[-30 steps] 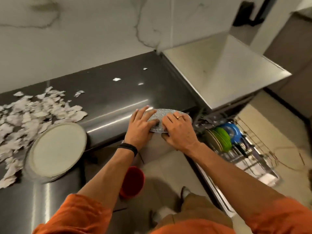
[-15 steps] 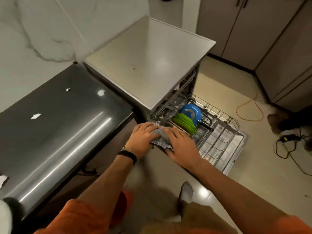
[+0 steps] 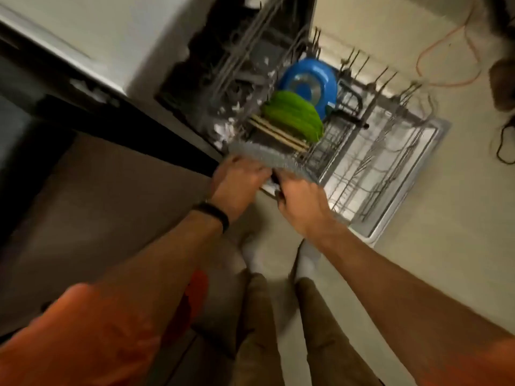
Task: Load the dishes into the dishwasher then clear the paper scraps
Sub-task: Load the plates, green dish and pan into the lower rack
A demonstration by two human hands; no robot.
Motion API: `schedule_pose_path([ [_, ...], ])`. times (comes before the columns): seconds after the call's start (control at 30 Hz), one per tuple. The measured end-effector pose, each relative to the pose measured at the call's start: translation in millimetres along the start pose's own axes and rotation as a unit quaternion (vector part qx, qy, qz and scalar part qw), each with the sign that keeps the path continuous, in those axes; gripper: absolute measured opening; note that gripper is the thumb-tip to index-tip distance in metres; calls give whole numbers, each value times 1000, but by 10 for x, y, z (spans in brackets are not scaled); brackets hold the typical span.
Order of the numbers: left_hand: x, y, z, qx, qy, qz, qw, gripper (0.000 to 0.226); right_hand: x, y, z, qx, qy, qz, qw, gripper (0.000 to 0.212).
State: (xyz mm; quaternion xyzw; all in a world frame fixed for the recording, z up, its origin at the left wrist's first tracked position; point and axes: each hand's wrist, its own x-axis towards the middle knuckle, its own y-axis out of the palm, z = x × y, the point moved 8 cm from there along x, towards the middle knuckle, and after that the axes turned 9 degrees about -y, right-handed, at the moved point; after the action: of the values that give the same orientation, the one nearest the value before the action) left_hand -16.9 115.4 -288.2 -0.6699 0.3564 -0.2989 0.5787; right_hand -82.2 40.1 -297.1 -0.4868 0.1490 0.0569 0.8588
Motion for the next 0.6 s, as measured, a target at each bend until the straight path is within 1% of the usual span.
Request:
schedule_pose_path([
  [0.07,129,358,169,5,-6,9,1000,20,245,255,-167,8,13,-5,1000,44],
  [0.1,176,518,244,0,-7,17,1000,22,357,383,-239,13,17,-9,1000,44],
  [0.17,286,782,381,-16,-19,34,999,46,555,574,-374,11,25,-23,999,45],
  [0.2,331,911,445,-19,-25,39,999,55,639,657,-436,5,29,-28,999,45],
  [0.23,373,1001,491,-19,-26,39,999,58,706,708,-484,0,30,-34,999,45],
  [0.3,450,1198,584,-10,-22,36,999,52,842,820,-571,-13,27,-44,999,42],
  [0.37,516,1332,677,-3,-14,26,1000,34,945,893,-637,-23,24,-47,998,41],
  [0.4,548,1359,706,0,-8,20,1000,31,980,901,-658,-25,24,-52,998,41],
  [0.6,751,1442,778,-5,15,3,1000,38,1160,915,-758,-25,35,-81,996,37],
])
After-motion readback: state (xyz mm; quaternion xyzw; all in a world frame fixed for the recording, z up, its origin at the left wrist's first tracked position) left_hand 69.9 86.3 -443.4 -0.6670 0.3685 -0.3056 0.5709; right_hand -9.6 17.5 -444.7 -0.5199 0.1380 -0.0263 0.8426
